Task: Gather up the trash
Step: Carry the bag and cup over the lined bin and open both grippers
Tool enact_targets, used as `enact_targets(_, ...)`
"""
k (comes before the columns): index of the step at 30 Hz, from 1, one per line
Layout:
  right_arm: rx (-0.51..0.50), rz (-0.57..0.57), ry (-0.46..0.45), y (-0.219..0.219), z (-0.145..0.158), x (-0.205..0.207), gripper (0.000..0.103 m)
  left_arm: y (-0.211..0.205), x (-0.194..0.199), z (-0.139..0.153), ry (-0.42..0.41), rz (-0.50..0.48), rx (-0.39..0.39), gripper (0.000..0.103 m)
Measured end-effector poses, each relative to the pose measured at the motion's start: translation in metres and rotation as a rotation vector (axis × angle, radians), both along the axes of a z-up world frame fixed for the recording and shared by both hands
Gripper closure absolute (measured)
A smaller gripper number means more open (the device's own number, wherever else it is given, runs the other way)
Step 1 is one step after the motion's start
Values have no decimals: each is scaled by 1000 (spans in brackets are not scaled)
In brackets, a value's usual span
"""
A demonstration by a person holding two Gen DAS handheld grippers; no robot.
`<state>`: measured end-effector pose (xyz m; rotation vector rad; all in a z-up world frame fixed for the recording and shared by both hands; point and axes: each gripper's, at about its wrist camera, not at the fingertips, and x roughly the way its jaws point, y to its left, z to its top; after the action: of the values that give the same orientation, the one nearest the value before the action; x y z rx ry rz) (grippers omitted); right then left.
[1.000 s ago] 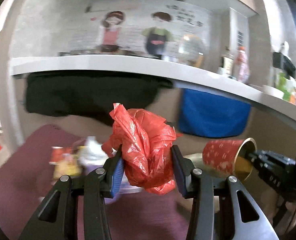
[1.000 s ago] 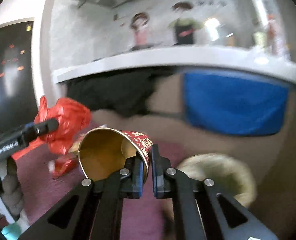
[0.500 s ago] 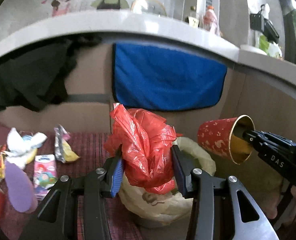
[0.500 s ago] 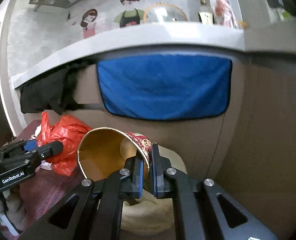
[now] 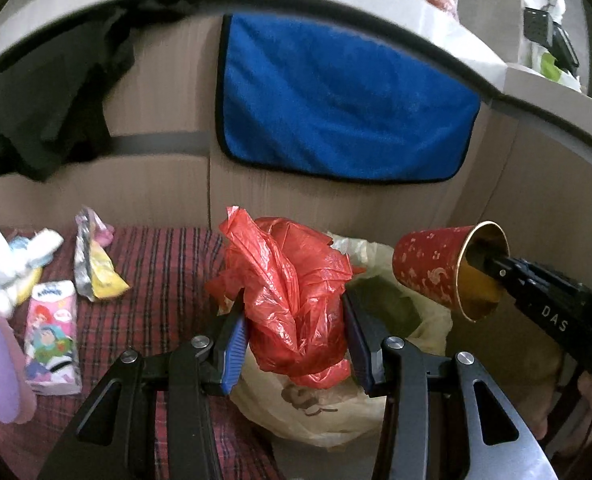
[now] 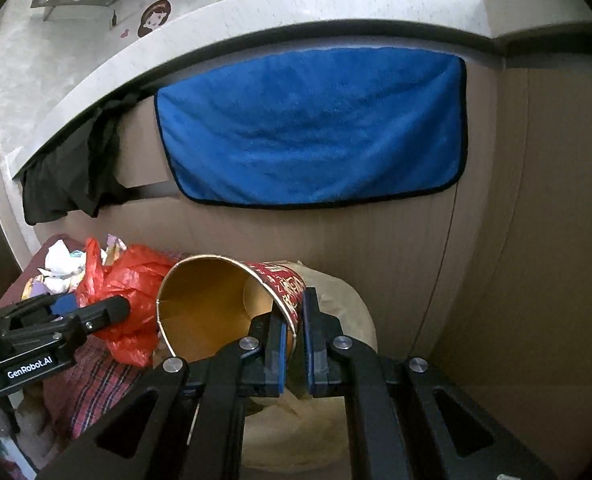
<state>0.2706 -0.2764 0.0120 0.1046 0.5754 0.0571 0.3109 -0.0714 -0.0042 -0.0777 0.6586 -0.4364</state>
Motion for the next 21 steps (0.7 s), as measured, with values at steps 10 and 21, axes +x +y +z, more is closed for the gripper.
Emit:
enact_targets(10, 14, 3, 29, 0, -15, 14, 96, -4, 11, -12, 1, -8, -9, 58)
enact_targets(21, -45, 1, 56, 13, -30, 26, 58, 9, 35, -22, 95, -108, -128, 34)
